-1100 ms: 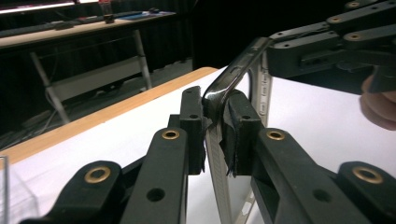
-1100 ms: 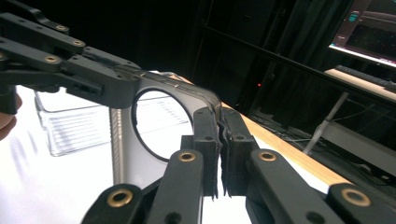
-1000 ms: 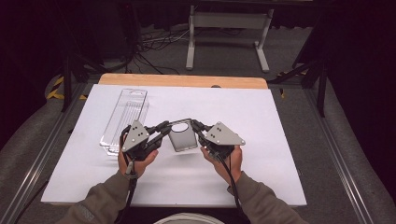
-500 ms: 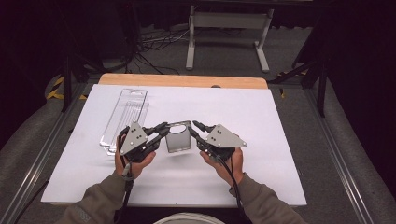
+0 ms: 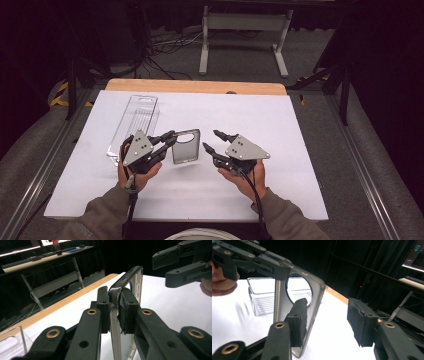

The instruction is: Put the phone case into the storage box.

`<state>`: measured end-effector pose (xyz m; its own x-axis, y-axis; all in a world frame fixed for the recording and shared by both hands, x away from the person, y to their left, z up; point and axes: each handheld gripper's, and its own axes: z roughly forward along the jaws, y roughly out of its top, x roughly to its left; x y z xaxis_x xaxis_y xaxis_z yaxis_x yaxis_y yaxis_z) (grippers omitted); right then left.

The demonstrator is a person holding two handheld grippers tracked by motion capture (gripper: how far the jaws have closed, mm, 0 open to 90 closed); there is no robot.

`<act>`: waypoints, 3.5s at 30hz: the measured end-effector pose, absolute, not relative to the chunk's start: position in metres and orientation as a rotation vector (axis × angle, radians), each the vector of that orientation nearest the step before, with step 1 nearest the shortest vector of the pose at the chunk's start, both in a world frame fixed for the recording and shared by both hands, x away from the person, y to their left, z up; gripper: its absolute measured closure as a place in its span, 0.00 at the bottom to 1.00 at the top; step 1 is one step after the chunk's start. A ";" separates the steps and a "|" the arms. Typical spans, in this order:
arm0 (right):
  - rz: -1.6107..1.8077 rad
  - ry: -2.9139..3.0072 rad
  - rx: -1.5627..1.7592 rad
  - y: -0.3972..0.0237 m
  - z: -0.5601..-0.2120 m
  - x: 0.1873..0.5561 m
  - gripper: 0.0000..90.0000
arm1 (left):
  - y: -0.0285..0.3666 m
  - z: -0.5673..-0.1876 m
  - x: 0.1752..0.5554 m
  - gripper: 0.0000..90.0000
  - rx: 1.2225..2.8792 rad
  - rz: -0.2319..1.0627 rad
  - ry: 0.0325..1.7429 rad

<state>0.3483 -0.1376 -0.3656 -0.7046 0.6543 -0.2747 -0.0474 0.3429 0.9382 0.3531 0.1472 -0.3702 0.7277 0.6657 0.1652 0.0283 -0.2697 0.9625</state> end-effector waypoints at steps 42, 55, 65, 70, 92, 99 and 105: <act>1.326 1.999 0.644 -0.206 -0.401 0.326 0.48 | 0.194 -0.347 0.358 0.89 1.698 0.753 0.593; 1.302 1.985 0.680 -0.221 -0.406 0.321 0.45 | 0.212 -0.341 0.362 0.89 1.660 0.770 0.612; 1.292 2.001 0.673 -0.218 -0.410 0.321 0.43 | 0.223 -0.339 0.367 0.89 1.649 0.772 0.632; 1.286 2.010 0.675 -0.218 -0.412 0.320 0.43 | 0.230 -0.335 0.369 0.89 1.647 0.783 0.621; 1.270 2.001 0.693 -0.221 -0.414 0.319 0.43 | 0.254 -0.328 0.399 0.89 1.635 0.791 0.628; 1.292 2.006 0.725 -0.223 -0.415 0.322 0.42 | 0.262 -0.326 0.418 0.89 1.633 0.796 0.633; 1.285 2.001 0.737 -0.224 -0.416 0.323 0.42 | 0.268 -0.321 0.437 0.89 1.612 0.806 0.648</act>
